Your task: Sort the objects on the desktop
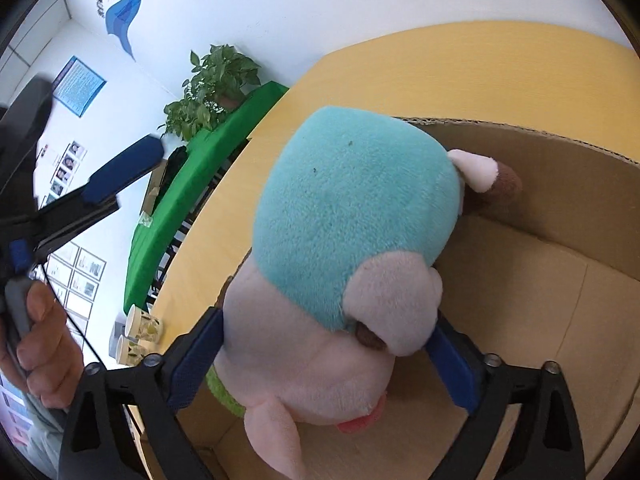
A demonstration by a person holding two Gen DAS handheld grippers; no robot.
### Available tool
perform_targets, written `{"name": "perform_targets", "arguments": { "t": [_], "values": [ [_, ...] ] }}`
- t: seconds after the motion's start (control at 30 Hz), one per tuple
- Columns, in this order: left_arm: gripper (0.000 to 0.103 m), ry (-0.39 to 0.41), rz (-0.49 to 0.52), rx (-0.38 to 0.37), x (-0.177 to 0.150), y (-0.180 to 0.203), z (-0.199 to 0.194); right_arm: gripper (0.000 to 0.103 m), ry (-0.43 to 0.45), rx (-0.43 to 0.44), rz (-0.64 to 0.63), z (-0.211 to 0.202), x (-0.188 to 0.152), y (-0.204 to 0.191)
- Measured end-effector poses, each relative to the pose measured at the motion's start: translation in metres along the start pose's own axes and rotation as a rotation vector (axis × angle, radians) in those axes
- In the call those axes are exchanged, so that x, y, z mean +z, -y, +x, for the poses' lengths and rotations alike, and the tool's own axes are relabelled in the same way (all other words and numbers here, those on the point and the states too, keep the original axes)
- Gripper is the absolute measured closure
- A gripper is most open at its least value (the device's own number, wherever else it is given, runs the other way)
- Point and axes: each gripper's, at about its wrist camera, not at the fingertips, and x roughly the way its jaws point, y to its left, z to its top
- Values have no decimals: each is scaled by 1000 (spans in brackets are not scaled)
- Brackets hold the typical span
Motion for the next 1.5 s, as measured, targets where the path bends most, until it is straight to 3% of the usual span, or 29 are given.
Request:
{"name": "perform_targets", "arguments": {
  "t": [0.1, 0.27, 0.4, 0.53, 0.63, 0.8, 0.97, 1.2, 1.27, 1.5],
  "values": [
    [26, -2, 50, 51, -12, 3, -6, 3, 11, -12, 23, -16, -17, 7],
    [24, 62, 148, 98, -37, 31, -31, 0, 85, -49, 24, -69, -31, -5],
    [24, 102, 217, 110, -62, 48, -59, 0, 129, -187, 35, -131, -64, -18],
    [24, 159, 240, 135, -88, 76, -88, 0, 223, -260, 18, -190, -111, -48],
    [24, 204, 276, 144, -105, 106, -101, 0, 308, -364, 4, -223, -155, -73],
    [24, 219, 284, 89, -136, 137, -118, 0, 363, -474, -42, -257, -218, -99],
    [24, 171, 325, 41, -161, 159, -117, 0, 373, -587, -137, -272, -267, -121],
    [24, 75, 274, -82, -193, 161, -113, 0, 317, -528, -171, -286, -315, -120],
    [24, 52, 284, -85, -204, 163, -110, 0, 290, -487, -171, -291, -334, -113],
    [24, -95, 317, -189, -232, 185, -75, 1, 183, -427, -58, -297, -394, -67]
  ]
}}
